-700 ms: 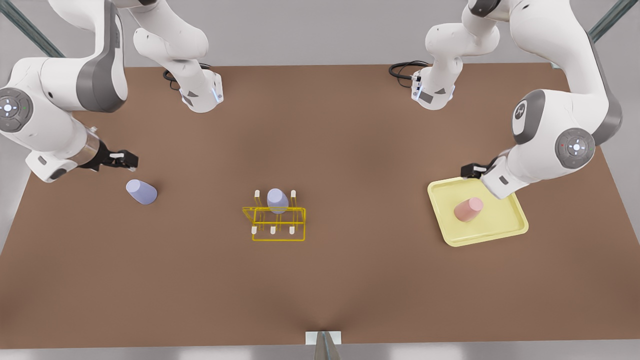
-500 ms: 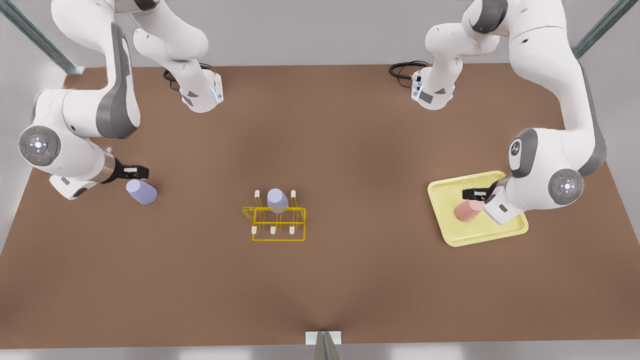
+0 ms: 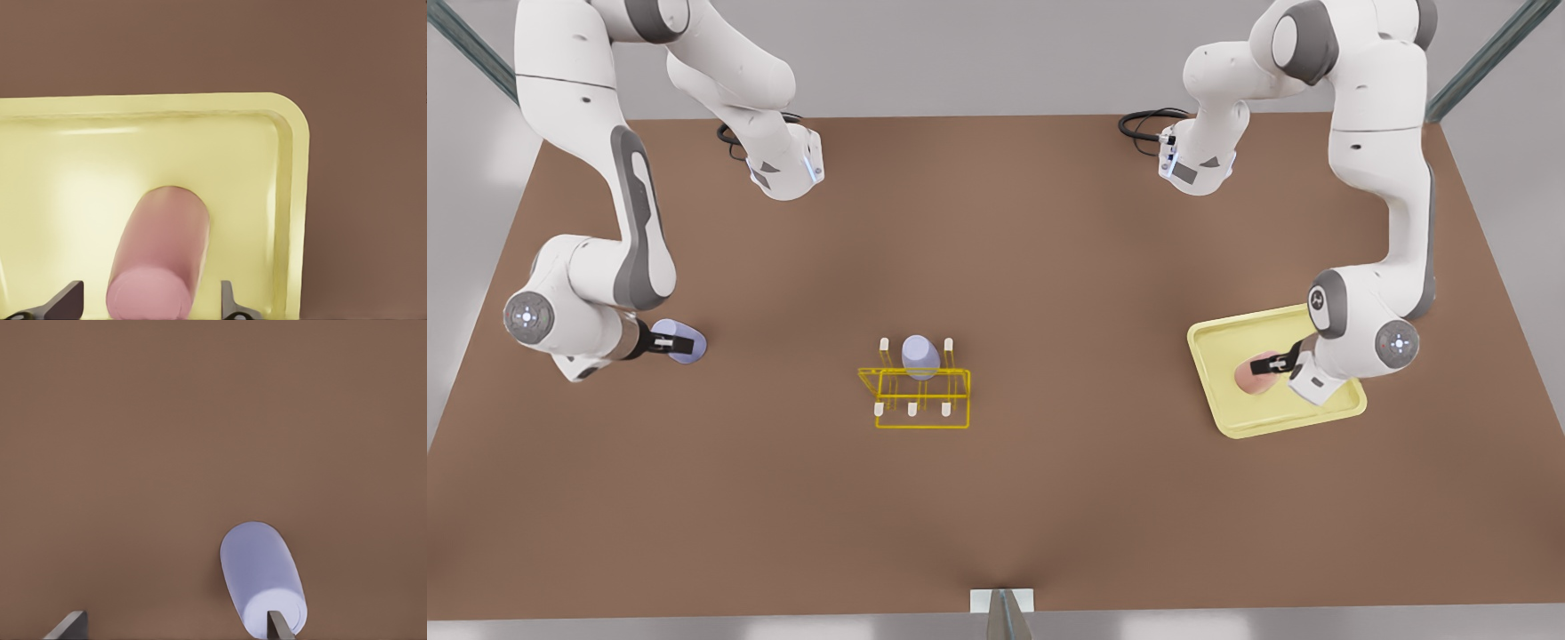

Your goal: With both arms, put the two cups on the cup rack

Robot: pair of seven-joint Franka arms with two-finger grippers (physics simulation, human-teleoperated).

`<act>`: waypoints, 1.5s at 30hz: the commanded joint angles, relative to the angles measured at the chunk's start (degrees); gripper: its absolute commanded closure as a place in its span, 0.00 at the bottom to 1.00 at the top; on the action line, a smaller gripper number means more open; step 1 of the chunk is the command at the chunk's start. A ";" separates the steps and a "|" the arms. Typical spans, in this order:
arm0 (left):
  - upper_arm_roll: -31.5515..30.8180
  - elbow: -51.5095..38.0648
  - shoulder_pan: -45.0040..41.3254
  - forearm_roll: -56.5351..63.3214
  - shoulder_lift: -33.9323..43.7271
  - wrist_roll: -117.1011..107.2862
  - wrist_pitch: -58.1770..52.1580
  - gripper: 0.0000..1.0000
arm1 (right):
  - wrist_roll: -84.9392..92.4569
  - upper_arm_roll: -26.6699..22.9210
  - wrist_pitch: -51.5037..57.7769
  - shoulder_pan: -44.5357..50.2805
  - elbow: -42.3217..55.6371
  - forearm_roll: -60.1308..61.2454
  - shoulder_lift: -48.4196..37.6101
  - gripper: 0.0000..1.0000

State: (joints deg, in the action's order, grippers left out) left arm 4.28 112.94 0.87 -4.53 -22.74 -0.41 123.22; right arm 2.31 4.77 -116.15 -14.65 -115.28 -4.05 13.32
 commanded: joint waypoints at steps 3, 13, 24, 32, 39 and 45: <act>0.02 2.99 -0.17 -0.04 0.42 0.85 9.76 0.00 | 8.85 -0.02 -10.23 -1.26 -3.54 -1.14 -0.66 0.00; 0.02 5.45 -0.17 -0.13 -2.57 0.76 13.72 0.00 | 11.05 -0.02 -22.27 -5.30 -15.41 -3.51 -2.68 0.00; 0.02 6.24 -0.61 -0.13 -1.78 0.41 11.61 0.13 | 11.58 -0.11 -23.77 -7.41 -18.58 -3.43 -2.07 0.00; 0.02 5.89 -1.31 -0.04 -0.99 -3.19 11.17 0.13 | 11.93 -0.20 -26.40 -8.11 -18.58 -3.51 1.80 0.00; -0.24 1.59 -2.72 -0.04 -0.37 -8.82 6.86 0.14 | 12.46 -0.37 -27.81 -8.55 -18.66 -3.51 3.73 0.00; -1.91 -0.87 -3.60 -0.13 -1.52 -12.07 6.51 0.14 | 12.46 -0.37 -28.08 -8.55 -18.93 -3.60 3.82 0.00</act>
State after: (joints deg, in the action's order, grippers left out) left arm 2.52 112.37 -2.69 -4.62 -24.23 -4.89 130.94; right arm 12.88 4.40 -143.76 -23.23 -134.18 -7.87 17.04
